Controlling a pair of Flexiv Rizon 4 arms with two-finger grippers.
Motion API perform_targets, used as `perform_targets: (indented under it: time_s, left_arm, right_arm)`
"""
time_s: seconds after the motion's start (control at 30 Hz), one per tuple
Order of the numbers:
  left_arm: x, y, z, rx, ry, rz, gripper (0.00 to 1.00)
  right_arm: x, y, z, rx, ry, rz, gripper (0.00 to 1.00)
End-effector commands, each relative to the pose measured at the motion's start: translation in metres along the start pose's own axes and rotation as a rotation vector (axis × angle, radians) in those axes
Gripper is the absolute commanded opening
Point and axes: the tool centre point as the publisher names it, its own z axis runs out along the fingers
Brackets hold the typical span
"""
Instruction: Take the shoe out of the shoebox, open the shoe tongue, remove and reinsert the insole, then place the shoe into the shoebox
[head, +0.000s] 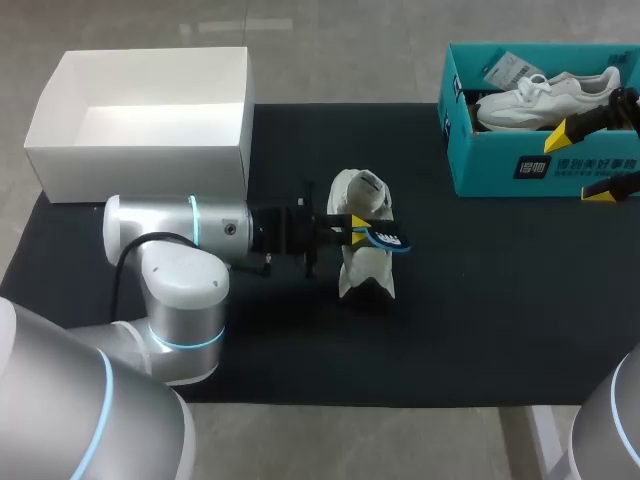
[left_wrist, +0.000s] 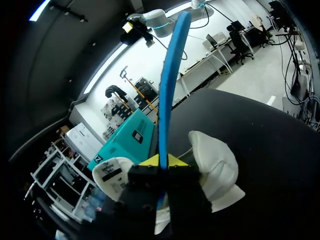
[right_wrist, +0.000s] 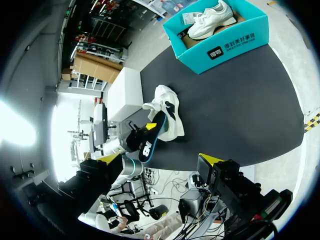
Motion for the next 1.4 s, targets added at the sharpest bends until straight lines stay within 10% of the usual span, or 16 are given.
perform_targets:
  time_s: [0.03,0.2,0.43,0.5,1.4]
  left_arm:
    - [-0.002,-0.006,-0.004,0.000,0.001,-0.001,0.47]
    - [-0.003,-0.019,-0.011,0.025,0.004,0.005,0.59]
    - [-0.002,-0.034,-0.020,0.056,0.021,0.017,0.25]
    - [0.000,-0.035,-0.021,0.057,0.030,0.023,0.00]
    - [0.008,0.010,-0.015,-0.024,0.083,0.011,0.00]
  right_arm:
    - [0.001,0.001,0.001,0.001,-0.003,0.002,1.00]
    - [0.001,0.001,0.001,0.001,-0.003,0.002,1.00]
    - [0.001,0.001,0.001,0.001,-0.003,0.002,1.00]
    - [0.001,0.001,0.001,0.001,-0.003,0.002,1.00]
    - [0.001,0.001,0.001,0.001,-0.003,0.002,1.00]
